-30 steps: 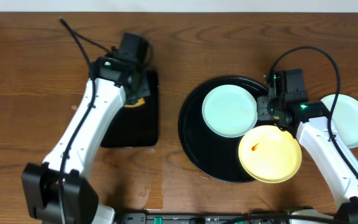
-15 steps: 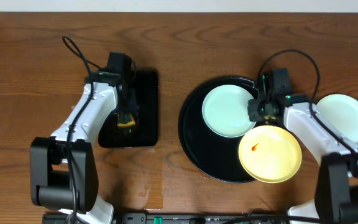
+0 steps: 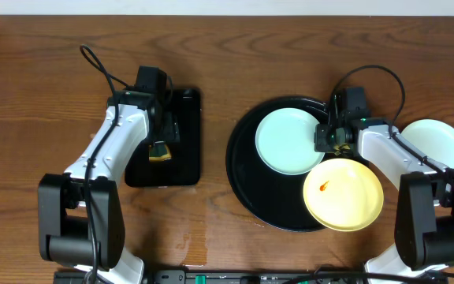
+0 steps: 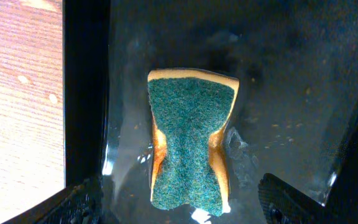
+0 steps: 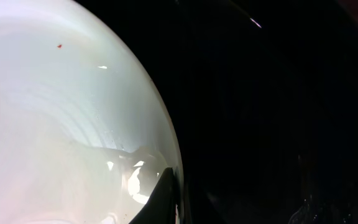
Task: Clean dirty plates on tray and stack at the side
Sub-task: 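Return the sponge to the black tray with the left gripper, then tilt and lift the blue plate off the round tray with the right gripper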
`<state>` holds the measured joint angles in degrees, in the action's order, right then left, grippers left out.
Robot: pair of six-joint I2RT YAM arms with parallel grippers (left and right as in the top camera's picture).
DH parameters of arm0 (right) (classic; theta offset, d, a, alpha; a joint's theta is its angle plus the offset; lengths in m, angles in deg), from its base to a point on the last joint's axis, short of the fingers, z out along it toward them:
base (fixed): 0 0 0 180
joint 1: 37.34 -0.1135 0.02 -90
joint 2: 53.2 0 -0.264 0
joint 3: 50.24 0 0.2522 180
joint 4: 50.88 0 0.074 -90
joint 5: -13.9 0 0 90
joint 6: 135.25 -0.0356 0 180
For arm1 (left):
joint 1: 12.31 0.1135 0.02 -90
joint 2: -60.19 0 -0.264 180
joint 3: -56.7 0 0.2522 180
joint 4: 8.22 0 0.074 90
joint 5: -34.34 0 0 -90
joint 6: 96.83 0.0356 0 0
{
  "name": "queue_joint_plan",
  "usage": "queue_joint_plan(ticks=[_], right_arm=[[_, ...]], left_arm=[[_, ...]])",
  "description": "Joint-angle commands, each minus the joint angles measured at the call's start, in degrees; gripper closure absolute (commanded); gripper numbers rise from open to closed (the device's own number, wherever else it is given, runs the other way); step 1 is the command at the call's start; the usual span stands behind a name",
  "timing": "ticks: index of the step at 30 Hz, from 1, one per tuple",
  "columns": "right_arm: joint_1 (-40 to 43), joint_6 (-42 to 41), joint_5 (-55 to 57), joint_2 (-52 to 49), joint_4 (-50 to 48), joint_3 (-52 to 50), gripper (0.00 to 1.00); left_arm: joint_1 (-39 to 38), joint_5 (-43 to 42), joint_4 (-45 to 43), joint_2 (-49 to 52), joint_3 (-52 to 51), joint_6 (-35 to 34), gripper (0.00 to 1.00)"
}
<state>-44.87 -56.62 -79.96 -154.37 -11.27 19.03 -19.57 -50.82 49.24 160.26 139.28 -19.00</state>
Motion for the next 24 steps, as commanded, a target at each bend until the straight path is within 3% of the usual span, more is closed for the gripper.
queue_joint_plan(ticks=[1,10,24], right_arm=[[2.0,-2.3,0.4,-0.7,0.0,-0.2,0.99],[0.2,7.4,8.6,8.9,0.1,1.9,0.99],[-18.8,15.3,49.2,22.5,0.6,1.9,0.99]], left_arm=[[0.1,0.3,0.3,-0.7,0.0,0.1,0.19],[0.1,0.3,0.3,-0.7,0.0,0.1,0.18],[0.1,0.3,0.3,-0.7,0.0,0.1,0.18]])
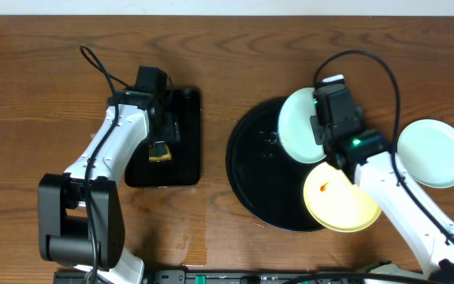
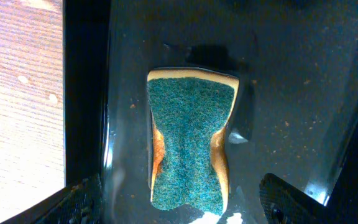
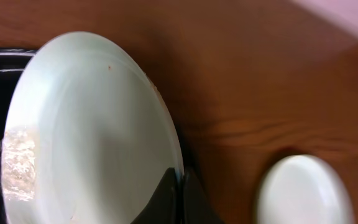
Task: Clean dirty plates on tray and stack at the side
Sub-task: 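Tilt and lift the blue plate off the round tray with the right gripper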
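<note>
My right gripper [image 3: 180, 186] is shut on the rim of a pale green plate [image 1: 299, 132] [image 3: 92, 130], holding it lifted and tilted over the back right of the round black tray [image 1: 266, 189]. A yellow plate [image 1: 344, 197] with a small red stain lies on the tray's front right. Another pale plate [image 1: 435, 151] [image 3: 300, 190] rests on the table at the right. My left gripper [image 2: 179, 214] hangs open over a green-and-yellow sponge [image 2: 190, 146] [image 1: 159, 151] in the black rectangular tray [image 1: 181, 170].
The wooden table [image 1: 211, 55] surrounds both trays. Wet streaks and specks show on the rectangular tray's floor [image 2: 291, 74]. Cables [image 1: 101, 67] loop behind both arms.
The pale green plate lay flat on the round tray with my right gripper at its rim; now it is lifted, tilted and shifted right toward the tray's edge. The left gripper stayed over the sponge.
</note>
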`<state>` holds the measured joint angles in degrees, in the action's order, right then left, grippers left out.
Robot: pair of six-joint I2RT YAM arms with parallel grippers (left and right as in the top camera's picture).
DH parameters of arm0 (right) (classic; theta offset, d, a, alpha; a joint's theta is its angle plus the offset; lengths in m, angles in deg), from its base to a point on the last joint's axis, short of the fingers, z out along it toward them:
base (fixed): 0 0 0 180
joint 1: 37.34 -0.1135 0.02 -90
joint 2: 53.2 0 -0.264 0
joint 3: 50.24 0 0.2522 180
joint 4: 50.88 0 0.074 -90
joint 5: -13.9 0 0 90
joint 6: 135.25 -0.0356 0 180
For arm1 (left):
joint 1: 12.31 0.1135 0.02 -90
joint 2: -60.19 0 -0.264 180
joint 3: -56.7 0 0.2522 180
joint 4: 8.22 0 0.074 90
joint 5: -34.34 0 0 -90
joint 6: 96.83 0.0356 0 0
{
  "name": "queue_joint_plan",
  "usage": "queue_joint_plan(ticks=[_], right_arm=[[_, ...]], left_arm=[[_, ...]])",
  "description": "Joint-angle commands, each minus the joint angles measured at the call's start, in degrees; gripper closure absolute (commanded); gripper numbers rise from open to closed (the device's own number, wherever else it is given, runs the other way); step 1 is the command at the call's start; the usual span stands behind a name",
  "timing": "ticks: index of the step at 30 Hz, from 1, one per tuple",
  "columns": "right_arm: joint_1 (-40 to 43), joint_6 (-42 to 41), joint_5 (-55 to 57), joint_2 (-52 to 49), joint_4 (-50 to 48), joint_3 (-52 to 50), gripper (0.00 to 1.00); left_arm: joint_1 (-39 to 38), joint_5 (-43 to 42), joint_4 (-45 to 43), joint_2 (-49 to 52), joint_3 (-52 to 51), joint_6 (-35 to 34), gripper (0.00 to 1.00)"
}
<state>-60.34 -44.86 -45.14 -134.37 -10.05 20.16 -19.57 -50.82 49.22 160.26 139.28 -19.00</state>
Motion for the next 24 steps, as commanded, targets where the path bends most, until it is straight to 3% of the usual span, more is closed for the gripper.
queue_joint_plan(ticks=[1,11,24], right_arm=[[-4.8,3.8,16.6,3.0,-0.8,0.7,0.99],[-16.3,9.7,31.0,4.3,-1.6,0.7,0.99],[-20.3,15.2,36.6,4.3,-5.6,0.7,0.99]], left_arm=[[0.1,0.3,0.3,-0.7,0.0,0.1,0.18],[0.1,0.3,0.3,-0.7,0.0,0.1,0.18],[0.1,0.3,0.3,-0.7,0.0,0.1,0.18]])
